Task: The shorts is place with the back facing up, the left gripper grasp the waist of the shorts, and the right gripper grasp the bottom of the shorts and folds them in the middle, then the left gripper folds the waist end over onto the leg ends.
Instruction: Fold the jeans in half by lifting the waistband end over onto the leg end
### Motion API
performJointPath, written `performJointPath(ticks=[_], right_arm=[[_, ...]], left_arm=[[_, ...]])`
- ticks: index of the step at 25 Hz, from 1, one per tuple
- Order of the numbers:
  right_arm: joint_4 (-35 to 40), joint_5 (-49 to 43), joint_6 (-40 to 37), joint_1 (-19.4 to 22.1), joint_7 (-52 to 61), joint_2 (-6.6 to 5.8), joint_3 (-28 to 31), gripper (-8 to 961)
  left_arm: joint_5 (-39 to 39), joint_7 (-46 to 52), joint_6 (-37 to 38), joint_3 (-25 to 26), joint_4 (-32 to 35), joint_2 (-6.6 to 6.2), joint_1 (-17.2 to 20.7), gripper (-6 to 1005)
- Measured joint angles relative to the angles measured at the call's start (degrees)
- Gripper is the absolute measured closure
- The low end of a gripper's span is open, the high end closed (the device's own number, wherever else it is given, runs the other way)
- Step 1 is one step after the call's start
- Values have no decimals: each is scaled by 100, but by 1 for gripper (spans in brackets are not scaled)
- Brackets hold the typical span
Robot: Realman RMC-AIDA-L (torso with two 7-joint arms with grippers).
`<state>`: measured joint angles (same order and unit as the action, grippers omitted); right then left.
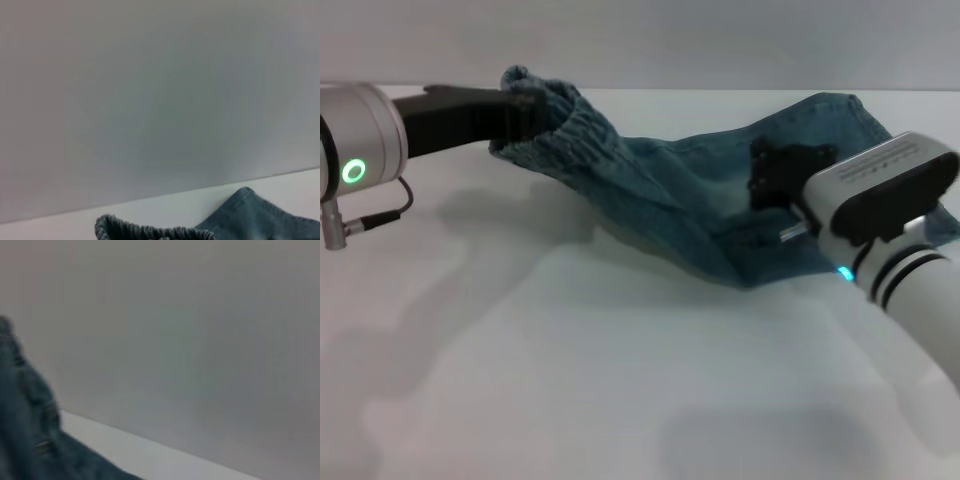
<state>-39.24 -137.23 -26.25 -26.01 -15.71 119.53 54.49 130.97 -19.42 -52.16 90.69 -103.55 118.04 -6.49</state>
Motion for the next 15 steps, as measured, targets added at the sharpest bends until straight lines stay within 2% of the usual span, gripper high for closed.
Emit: performJointPath(ticks=[4, 9, 15], right_arm=[[-28, 220, 86, -111, 109, -5, -357, 931], [-83, 284, 333, -146, 144, -9, -396, 928], [-112, 292, 706, -565, 572, -11, -698, 925]], left_arm=[[-2, -8, 0, 6, -106, -8, -57, 980], [-2, -29, 0, 29, -282, -9, -61, 980], [-1, -41, 0, 14, -446, -9, -62, 980]])
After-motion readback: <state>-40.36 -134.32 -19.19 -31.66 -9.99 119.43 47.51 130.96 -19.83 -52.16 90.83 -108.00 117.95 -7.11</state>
